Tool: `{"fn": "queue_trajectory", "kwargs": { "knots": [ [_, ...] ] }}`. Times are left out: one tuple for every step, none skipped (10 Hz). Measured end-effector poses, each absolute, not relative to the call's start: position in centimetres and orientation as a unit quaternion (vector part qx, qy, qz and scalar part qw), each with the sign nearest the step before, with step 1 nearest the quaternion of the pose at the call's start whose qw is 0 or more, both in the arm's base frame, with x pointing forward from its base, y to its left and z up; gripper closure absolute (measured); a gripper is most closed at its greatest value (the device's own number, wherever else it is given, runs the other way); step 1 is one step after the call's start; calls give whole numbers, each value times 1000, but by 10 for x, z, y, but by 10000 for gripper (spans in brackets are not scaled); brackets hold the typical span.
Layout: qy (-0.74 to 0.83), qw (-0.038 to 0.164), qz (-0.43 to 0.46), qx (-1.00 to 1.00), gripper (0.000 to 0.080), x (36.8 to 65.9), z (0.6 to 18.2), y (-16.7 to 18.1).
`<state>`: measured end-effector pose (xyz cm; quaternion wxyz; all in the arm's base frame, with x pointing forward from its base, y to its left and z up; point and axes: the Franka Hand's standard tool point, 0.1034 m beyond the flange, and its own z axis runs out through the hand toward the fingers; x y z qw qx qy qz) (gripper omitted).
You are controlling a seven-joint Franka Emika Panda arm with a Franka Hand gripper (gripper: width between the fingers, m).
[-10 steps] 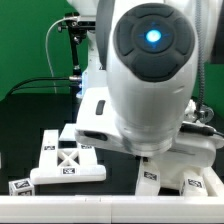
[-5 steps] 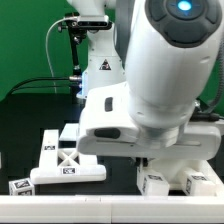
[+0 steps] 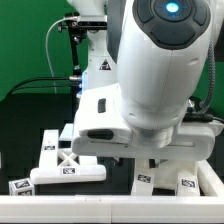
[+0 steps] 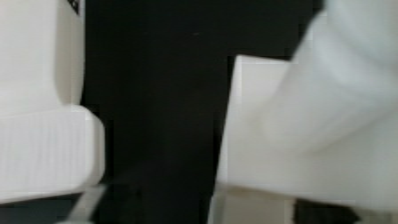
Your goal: Assemble chair
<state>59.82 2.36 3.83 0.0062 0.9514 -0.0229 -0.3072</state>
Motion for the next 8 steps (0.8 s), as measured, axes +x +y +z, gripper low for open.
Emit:
{"fn": "queue_trajectory", "kwargs": {
  "knots": [
    [-24, 5, -320, 947, 230, 598, 46, 22],
    [-28, 5, -323, 946, 175, 605, 54, 18],
    [-31, 6, -289, 957, 175, 622, 60, 12],
    [-35, 4, -245, 969, 155, 635, 72, 6],
    [-41, 1, -192, 981, 151, 641, 82, -1],
    [-47, -1, -162, 986, 151, 636, 93, -11],
    [-57, -1, -146, 988, 150, 632, 101, -23],
    [-72, 2, -107, 992, 150, 637, 106, -29]
  ]
}}
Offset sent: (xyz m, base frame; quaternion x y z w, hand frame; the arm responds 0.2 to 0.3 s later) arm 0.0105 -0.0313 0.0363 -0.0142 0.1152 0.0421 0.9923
